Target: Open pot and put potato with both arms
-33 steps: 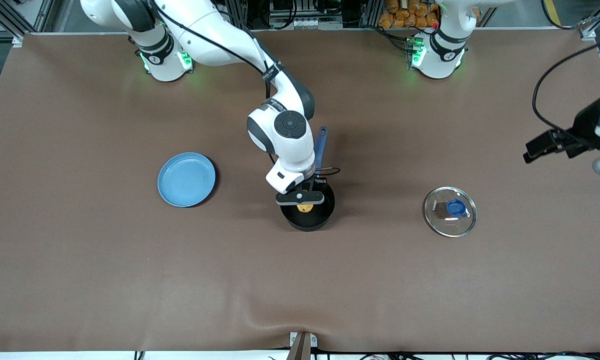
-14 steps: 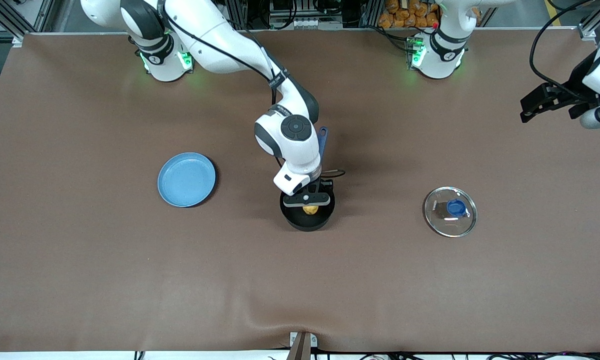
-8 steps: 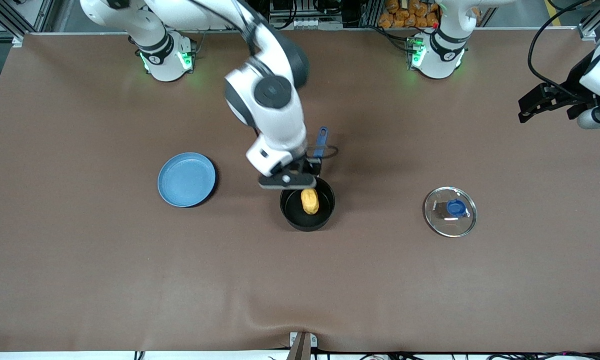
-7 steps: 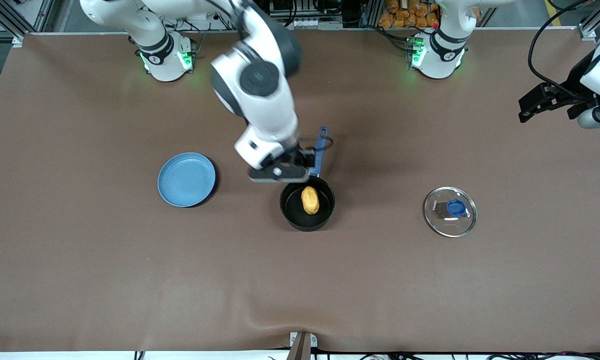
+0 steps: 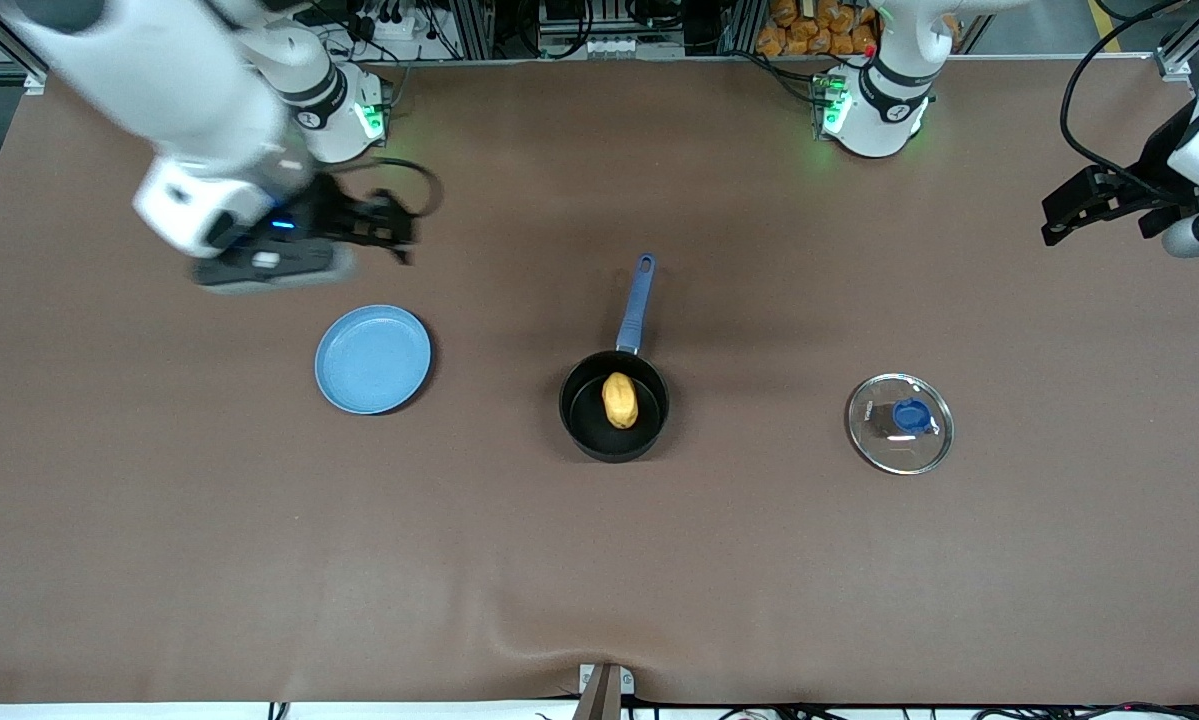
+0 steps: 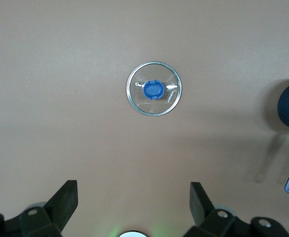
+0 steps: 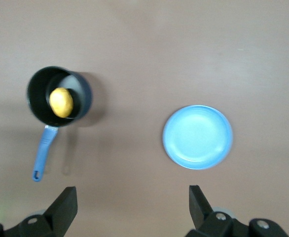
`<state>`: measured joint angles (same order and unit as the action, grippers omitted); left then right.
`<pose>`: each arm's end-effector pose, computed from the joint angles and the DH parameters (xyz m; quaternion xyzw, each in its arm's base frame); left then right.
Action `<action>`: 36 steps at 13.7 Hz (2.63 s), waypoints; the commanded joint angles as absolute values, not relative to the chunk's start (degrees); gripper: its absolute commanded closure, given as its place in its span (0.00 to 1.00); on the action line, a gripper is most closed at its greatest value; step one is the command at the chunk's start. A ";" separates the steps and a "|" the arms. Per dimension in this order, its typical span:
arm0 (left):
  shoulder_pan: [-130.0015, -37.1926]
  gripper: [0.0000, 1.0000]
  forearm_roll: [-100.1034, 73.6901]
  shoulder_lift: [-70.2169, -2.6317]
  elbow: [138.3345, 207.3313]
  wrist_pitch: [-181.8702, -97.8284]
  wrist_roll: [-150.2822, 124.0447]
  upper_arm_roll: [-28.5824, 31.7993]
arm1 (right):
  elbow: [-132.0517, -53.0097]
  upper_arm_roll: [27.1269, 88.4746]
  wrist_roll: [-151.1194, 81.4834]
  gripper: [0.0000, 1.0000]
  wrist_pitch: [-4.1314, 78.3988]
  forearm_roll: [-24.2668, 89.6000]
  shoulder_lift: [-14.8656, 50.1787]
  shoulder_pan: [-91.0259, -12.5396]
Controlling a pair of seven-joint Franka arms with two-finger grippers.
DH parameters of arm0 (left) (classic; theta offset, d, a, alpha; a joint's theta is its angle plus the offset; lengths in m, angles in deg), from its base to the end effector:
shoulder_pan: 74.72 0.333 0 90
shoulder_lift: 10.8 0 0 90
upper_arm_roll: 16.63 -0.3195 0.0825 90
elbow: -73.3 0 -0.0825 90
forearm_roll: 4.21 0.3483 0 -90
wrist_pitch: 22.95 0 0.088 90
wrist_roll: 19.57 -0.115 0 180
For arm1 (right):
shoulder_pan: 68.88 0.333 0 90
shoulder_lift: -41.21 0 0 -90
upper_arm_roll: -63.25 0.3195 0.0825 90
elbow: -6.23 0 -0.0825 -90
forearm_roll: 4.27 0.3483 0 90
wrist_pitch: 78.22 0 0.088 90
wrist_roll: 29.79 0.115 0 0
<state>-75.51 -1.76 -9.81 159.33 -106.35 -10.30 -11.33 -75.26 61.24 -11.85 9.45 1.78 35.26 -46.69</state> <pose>0.4992 -0.0484 0.6488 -0.9992 -0.0299 0.0113 0.0238 0.5095 0.2018 0.6262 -0.9985 -0.0219 0.0147 0.0488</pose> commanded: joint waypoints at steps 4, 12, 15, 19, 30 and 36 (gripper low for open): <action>-75.08 0.00 -1.40 -9.66 158.81 -106.53 -11.13 -11.18 | -82.53 63.07 -24.38 0.00 7.47 -2.92 43.31 -62.01; -74.02 0.00 -1.49 -9.57 158.73 -107.15 -13.33 -11.53 | -92.55 63.16 -33.65 0.00 14.58 -5.67 47.36 -70.90; -73.58 0.00 -1.49 -9.75 158.64 -107.50 -13.33 -11.44 | -92.47 63.16 -33.65 0.00 14.68 -5.76 47.36 -70.90; -73.58 0.00 -1.93 -9.66 158.73 -107.68 -13.42 -11.53 | -91.69 64.57 -33.30 0.00 14.42 -5.85 47.19 -70.82; -73.58 0.00 -1.93 -9.66 158.46 -107.24 -13.59 -11.44 | -87.82 64.48 -33.04 0.00 13.71 -6.73 46.57 -70.81; -73.67 0.00 -3.86 -9.66 158.37 -106.27 -13.50 -11.27 | -87.55 64.48 -33.30 0.00 13.45 -7.17 46.48 -70.90</action>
<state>-74.12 -2.79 -9.81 159.20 -107.35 -12.35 -11.61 -87.48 63.63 -32.84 14.09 -6.18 45.67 -69.68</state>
